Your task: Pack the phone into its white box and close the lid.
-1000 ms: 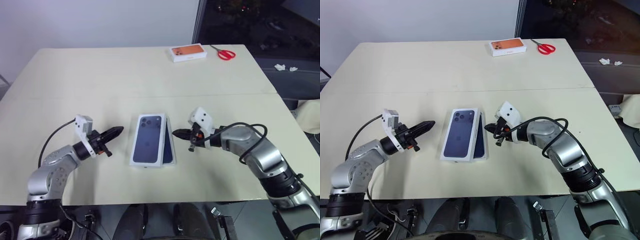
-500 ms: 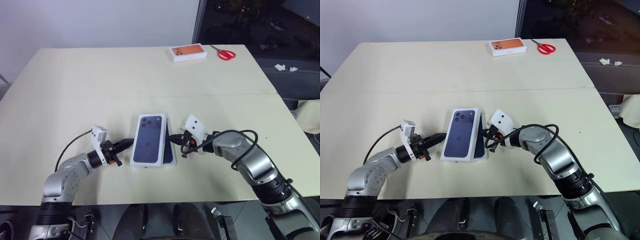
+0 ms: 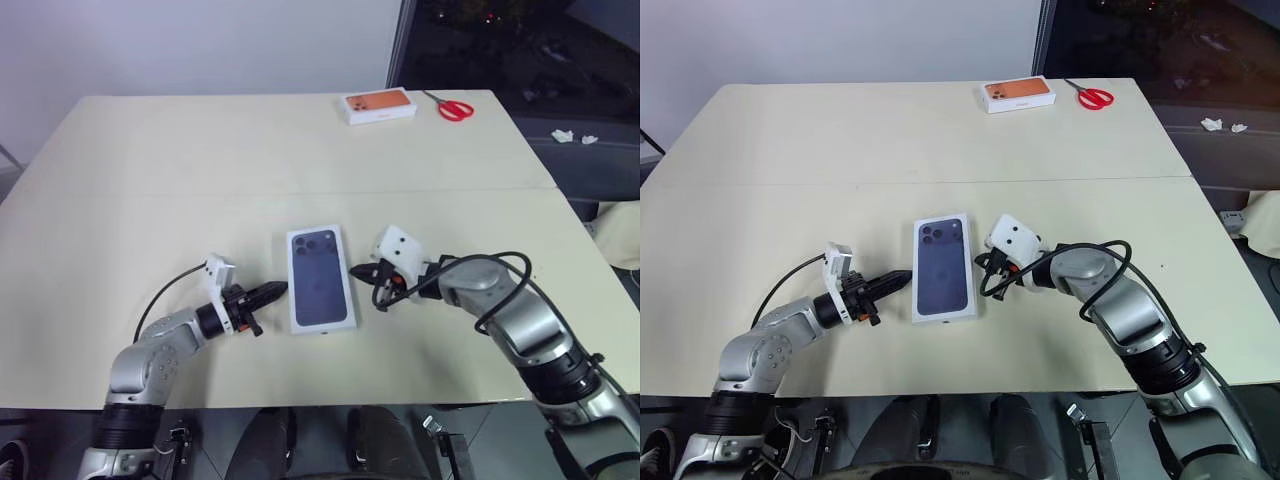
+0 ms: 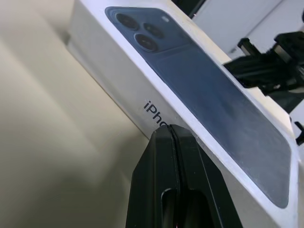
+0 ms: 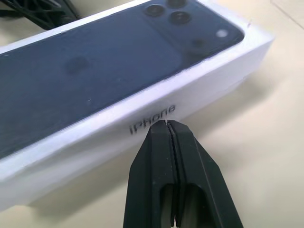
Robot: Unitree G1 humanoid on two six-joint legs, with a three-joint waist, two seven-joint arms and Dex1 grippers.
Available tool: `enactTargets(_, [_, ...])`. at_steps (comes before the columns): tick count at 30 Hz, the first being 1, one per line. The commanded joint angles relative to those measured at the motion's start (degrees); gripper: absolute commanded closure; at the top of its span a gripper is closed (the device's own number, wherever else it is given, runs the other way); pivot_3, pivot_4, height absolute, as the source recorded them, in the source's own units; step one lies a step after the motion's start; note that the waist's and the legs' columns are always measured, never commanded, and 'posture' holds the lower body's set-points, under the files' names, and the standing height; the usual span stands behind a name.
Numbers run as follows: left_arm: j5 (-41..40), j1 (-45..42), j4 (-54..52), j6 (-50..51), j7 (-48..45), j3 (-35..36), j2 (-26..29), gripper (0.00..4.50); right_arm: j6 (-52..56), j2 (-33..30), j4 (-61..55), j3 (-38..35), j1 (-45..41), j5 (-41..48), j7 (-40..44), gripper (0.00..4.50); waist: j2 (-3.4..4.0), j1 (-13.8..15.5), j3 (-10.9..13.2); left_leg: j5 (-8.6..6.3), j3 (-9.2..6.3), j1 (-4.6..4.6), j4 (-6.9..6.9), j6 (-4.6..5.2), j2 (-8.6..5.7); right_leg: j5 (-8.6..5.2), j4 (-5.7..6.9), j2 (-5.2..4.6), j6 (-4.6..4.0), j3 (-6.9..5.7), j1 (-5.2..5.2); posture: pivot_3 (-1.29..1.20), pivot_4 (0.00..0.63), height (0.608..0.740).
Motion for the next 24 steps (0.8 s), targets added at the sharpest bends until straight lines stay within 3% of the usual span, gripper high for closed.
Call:
enactTargets(1, [-1.0, -0.7, -3.1, 0.2, 0.1, -0.2, -0.3, 4.50, -1.6, 0.1, 0.7, -0.6, -1.2, -1.1, 0.7, 4.47, 0.00, 0.0, 0.0, 0.00, 0.00, 0.00, 0.00, 0.00, 0.00, 0.00, 0.00, 0.00, 0.00, 0.00, 0.00, 0.00, 0.150, 0.740])
enactTargets(8, [-1.2, -0.6, -3.7, 0.7, 0.3, 0.2, 0.1, 4.50, -3.4, 0.4, 2.2, 1.1, -1.4, -4.4, 1.5, 4.47, 0.00, 0.0, 0.0, 0.00, 0.00, 0.00, 0.01, 0.00, 0.00, 0.00, 0.00, 0.00, 0.00, 0.00, 0.01, 0.00, 0.150, 0.740])
enactTargets(13, [-2.4, -1.5, -3.4, 0.5, 0.8, 3.5, 1.7, 4.50, -4.3, 0.0, 4.8, -2.3, -2.5, -4.4, 1.4, 4.47, 0.00, 0.0, 0.0, 0.01, 0.00, 0.00, 0.02, 0.00, -0.01, 0.00, 0.00, 0.01, 0.00, -0.01, 0.01, 0.00, 0.150, 0.740])
enactTargets(20, [-6.1, -12.6, -2.9, 2.1, 5.1, 6.5, -0.6, 4.50, -6.6, 4.5, 11.1, -8.7, -8.9, -2.0, -0.9, 4.47, -0.01, 0.0, 0.0, 0.01, 0.00, 0.00, 0.06, -0.02, -0.02, 0.01, 0.02, 0.02, 0.02, -0.03, 0.03, 0.00, 0.150, 0.740])
enactTargets(24, [-2.8, -17.1, 1.2, -0.3, 6.1, 3.5, -4.1, 4.50, -9.0, 7.9, 14.4, -6.2, -10.6, -4.7, -1.5, 4.47, -0.03, -0.1, 0.0, 0.03, 0.00, 0.01, 0.07, -0.04, -0.06, 0.03, 0.02, 0.03, 0.05, -0.03, 0.05, 0.00, 0.150, 0.740])
